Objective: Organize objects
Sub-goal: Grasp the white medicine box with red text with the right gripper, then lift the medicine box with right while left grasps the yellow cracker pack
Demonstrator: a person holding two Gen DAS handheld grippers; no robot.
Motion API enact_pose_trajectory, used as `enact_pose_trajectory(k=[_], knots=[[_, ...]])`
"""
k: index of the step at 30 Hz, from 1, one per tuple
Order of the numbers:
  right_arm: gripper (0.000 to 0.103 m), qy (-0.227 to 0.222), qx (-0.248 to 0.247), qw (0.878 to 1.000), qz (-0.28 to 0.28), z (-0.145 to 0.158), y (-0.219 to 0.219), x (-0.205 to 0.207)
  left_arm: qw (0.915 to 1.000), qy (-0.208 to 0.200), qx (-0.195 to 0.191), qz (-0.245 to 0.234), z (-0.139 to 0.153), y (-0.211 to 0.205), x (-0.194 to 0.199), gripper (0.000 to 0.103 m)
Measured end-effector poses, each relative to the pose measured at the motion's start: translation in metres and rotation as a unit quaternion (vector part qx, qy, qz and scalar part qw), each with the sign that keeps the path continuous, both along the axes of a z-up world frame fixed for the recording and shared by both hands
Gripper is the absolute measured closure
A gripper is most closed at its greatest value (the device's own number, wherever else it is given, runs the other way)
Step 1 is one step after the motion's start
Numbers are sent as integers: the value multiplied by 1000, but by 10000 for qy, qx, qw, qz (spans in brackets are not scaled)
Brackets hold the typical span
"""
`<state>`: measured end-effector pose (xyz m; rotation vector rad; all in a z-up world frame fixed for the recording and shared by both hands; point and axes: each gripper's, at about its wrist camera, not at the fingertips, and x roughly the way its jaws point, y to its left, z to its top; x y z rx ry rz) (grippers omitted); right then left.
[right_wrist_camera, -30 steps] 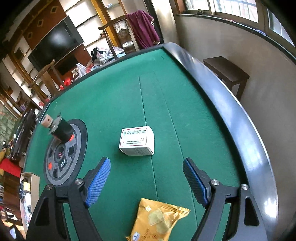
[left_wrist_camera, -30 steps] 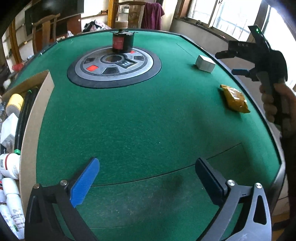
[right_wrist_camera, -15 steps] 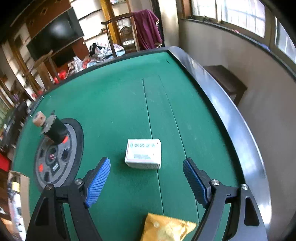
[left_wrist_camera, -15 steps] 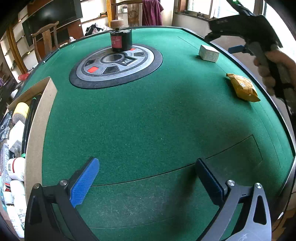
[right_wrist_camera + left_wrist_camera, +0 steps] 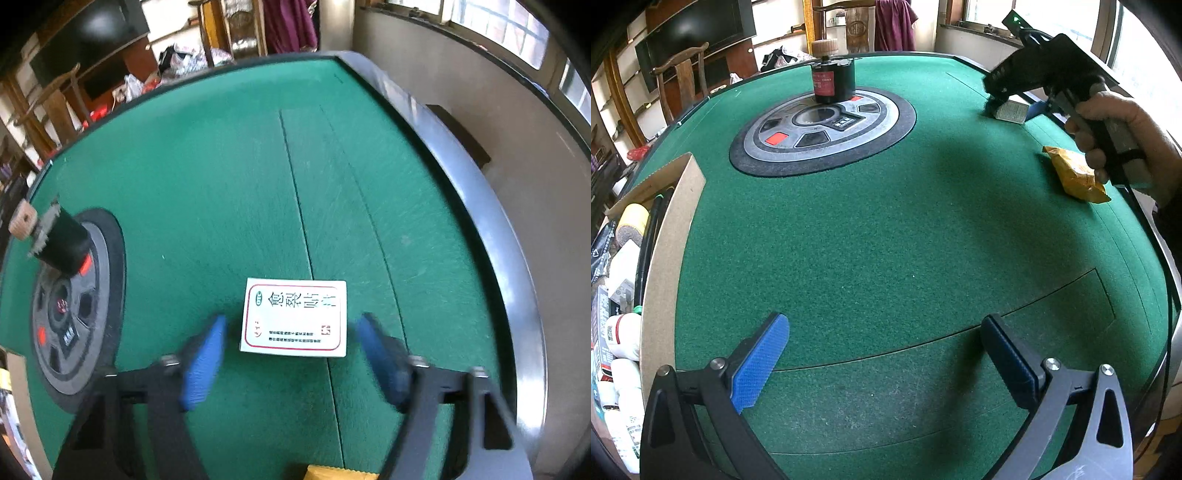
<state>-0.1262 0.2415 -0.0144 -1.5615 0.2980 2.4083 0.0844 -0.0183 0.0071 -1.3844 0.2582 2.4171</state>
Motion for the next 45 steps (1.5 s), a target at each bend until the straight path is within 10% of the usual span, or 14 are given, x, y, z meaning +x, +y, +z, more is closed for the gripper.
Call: enact_pose_trajectory(k=[21, 25, 33, 45], knots=[[52, -57, 18, 9987, -514, 8, 78, 122, 9998, -141, -57, -131, 0, 1, -2, 0], [52, 97, -190, 9989, -425, 10, 78, 154, 9974, -286, 555, -367, 13, 8, 0, 0], [52, 343, -605, 9969, -372, 7, 68, 209, 9963, 369, 453, -632, 53, 79, -12, 0], [51, 738, -642, 9952, -26, 6, 54, 253, 9938, 323, 169, -1046, 23, 191, -43, 0]])
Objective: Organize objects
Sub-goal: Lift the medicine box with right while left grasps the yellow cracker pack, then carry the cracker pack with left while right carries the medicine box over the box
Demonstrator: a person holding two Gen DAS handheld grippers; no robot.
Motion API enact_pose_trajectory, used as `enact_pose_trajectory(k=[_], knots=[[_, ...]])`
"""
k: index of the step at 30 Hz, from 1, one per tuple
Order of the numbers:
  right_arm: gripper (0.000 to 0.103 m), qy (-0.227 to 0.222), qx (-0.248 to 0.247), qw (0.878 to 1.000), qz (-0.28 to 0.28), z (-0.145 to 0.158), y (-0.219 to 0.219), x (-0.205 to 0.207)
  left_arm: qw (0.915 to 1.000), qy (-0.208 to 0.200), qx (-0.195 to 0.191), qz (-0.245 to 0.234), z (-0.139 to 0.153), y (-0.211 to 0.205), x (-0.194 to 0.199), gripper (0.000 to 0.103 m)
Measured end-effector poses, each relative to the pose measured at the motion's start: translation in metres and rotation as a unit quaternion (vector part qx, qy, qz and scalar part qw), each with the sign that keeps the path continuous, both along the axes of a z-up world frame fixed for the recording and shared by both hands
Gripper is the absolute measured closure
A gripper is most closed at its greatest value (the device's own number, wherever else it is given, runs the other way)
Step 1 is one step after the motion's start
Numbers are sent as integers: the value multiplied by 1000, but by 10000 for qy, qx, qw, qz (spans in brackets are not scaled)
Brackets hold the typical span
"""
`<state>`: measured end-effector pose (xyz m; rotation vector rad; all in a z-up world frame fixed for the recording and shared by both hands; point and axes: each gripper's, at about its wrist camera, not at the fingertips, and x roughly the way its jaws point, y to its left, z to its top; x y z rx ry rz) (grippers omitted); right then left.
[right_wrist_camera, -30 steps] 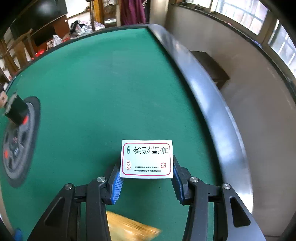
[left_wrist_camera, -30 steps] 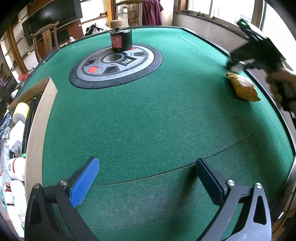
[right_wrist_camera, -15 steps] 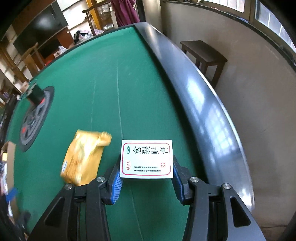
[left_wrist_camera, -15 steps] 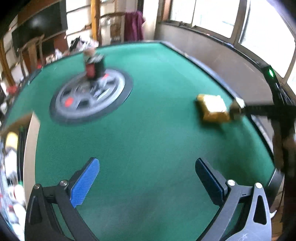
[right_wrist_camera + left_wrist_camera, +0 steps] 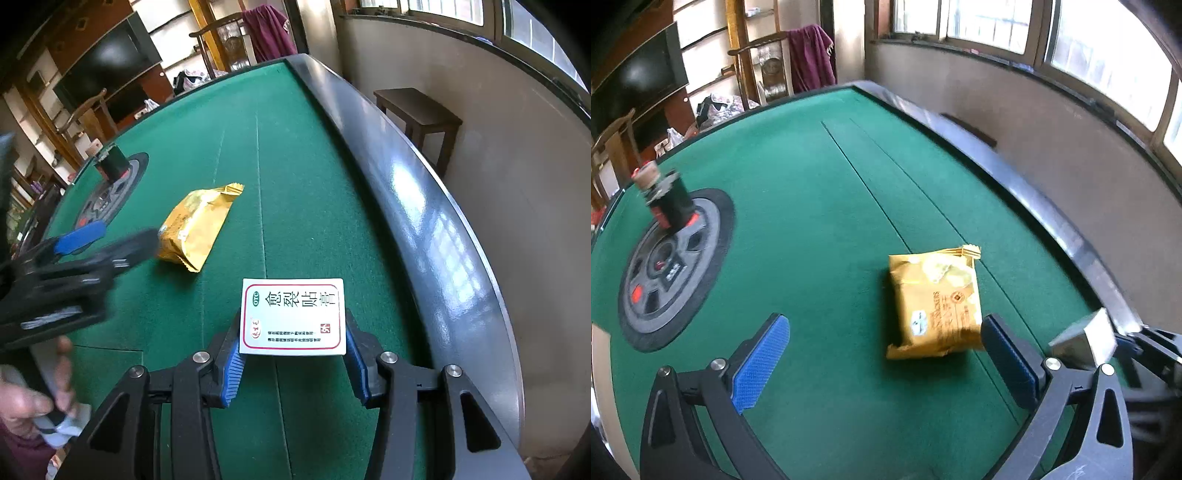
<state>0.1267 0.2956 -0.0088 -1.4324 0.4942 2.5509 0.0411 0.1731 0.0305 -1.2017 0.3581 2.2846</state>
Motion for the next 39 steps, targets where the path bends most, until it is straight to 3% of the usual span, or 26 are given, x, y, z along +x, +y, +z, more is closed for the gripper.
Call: enact_pose_trajectory(k=[9, 11, 13, 14, 15, 17, 22, 31, 37, 39], knots=[[51, 184, 30, 9997, 124, -2, -2, 2, 9995, -289, -126, 31, -26, 24, -12, 3], [51, 194, 11, 9997, 133, -2, -1, 3, 9998, -194, -89, 9, -24, 23, -11, 14], [51, 191, 15, 9997, 142, -2, -1, 3, 9998, -176, 1, 17, -20, 18, -11, 46], [51, 188, 23, 9997, 141, -2, -2, 3, 9997, -222, 76, 51, -17, 15, -12, 57], [51, 182, 43, 9997, 142, -2, -2, 3, 9994, -292, 154, 86, -16, 11, -14, 60], [51, 156, 102, 9997, 133, -2, -4, 2, 9982, -457, 377, 123, -13, 1, -15, 60], [51, 133, 182, 9997, 113, -2, -5, 1, 9962, -429, 714, 264, 4, -29, -3, 60], [52, 152, -73, 9995, 269, 2, -21, 0, 9850, -286, 1616, 533, 56, -126, 30, 60], [52, 428, -39, 9954, 858, 27, -76, -6, 9798, 204, 1634, 1132, 76, -220, 49, 60], [52, 574, 30, 9918, 1143, 41, -103, -9, 9745, 362, 1635, 1490, 78, -264, 60, 60]])
